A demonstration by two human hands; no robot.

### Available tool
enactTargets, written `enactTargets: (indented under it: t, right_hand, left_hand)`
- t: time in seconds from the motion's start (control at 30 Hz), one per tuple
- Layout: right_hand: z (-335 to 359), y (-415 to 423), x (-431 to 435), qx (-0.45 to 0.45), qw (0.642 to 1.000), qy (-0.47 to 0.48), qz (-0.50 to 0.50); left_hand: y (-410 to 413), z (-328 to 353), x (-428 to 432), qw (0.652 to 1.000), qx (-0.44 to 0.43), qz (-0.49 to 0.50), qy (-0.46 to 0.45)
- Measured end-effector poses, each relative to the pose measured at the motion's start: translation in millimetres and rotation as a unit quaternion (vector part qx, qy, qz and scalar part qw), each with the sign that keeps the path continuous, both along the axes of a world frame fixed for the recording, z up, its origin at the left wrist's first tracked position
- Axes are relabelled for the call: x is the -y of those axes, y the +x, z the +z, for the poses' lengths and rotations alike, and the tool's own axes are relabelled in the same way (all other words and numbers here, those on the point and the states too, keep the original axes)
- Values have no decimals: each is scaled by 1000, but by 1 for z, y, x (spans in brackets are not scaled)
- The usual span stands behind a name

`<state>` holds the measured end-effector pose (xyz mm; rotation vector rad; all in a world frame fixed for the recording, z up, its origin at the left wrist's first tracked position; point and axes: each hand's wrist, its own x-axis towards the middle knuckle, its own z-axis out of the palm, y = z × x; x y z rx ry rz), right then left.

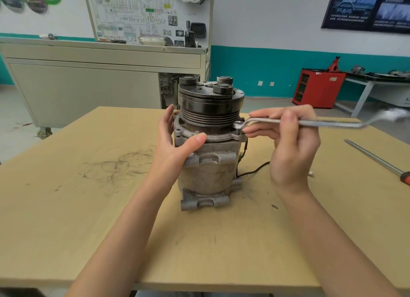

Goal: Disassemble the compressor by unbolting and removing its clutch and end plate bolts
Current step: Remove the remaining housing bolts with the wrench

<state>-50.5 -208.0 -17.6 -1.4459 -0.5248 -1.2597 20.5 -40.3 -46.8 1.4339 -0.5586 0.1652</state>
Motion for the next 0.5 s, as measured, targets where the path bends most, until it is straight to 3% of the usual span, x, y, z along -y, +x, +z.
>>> enactTargets:
  t: [0.07,0.13,0.2,0.23,0.37,0.5]
  right_hand:
    - [9,7,9,-122,972,150,135]
    - [15,16,15,-240,897,269,255]
    - [16,22,18,-285,838,344,313]
    - [17,24,19,-279,826,368,324]
    - [22,18,34,-183,858,377,297]
    - [21,2,39,-164,927,236,242]
  left_hand:
    - [0,0,0,1000,-1,0,2]
    - [0,0,0,1000,0,0,0]
    - [0,0,0,1000,0,1,-2]
    - [0,0,0,1000,1,2,-1]
    - [-1,1,1,1000,0,0,-1]
    - [-2,2,0,1000,1,-1,-3]
